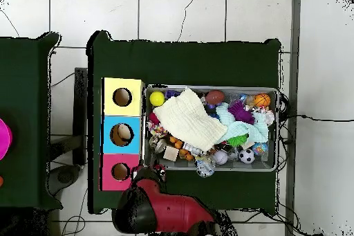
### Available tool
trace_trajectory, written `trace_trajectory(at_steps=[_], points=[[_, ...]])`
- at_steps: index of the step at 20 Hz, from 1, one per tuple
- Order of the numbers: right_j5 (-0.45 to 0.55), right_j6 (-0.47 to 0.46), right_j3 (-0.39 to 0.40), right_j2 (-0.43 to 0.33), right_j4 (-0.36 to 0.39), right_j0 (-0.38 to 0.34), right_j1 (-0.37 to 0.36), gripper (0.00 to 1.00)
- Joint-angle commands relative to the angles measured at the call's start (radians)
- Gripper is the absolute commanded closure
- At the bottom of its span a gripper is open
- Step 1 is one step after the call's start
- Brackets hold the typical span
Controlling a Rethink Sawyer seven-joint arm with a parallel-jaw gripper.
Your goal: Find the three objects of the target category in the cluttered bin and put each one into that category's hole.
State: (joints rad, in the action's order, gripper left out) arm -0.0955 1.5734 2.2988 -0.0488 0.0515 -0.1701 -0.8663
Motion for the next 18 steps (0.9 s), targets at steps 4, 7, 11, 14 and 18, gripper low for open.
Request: trace_trajectory(at_steps=[4,7,11,14,18], points=[[0.212,0.196,0.027,-0.144,-0.068,-0.068,0.057,0.00],[0.225,0.194,0.011,-0.123,-0.072,-0.070,0.085,0.00],[0.291,0.209,-0.023,-0.031,-0.090,-0.004,0.089,0.00],[0.325,0.230,-0.054,0.050,-0.107,0.071,0.082,0.00],[0.319,0.183,-0.054,0.029,-0.091,0.093,0.060,0.00]])
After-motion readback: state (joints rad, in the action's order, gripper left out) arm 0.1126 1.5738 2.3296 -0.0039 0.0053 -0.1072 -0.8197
